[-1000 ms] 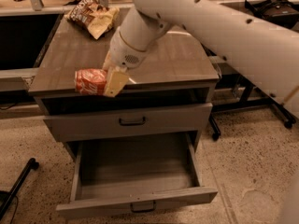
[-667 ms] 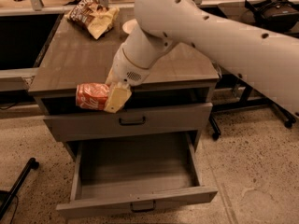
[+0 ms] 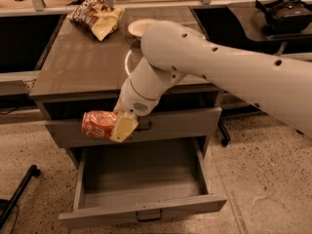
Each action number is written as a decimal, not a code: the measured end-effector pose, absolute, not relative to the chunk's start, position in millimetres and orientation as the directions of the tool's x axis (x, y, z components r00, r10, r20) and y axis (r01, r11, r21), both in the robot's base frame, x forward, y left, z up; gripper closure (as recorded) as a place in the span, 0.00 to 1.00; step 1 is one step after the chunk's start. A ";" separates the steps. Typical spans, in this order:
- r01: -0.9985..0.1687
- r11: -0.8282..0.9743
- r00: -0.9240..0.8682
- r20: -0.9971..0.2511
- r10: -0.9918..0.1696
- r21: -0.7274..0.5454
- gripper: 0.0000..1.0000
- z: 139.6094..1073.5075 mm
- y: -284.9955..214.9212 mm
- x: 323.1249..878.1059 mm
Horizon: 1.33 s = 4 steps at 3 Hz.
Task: Place coke can into middle drawer
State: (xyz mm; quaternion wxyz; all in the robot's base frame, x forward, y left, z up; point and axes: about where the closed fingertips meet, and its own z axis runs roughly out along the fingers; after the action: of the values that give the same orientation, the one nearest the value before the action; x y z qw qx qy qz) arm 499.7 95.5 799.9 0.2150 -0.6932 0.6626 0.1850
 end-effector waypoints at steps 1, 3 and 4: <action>-1.000 -0.013 0.024 -0.513 -0.858 -0.026 1.00 767.3 85.3 498.1; -1.000 0.018 -0.019 -0.479 -0.878 0.008 1.00 671.9 50.4 484.7; -0.996 0.082 -0.088 -0.458 -0.885 0.031 1.00 626.1 33.4 483.3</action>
Offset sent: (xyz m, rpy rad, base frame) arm -0.0181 -0.0544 -0.1485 -0.0623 0.0602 -0.0218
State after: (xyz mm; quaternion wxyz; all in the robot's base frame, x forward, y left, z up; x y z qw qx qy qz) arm 483.3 33.4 626.1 0.1631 -0.6555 0.7173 0.1709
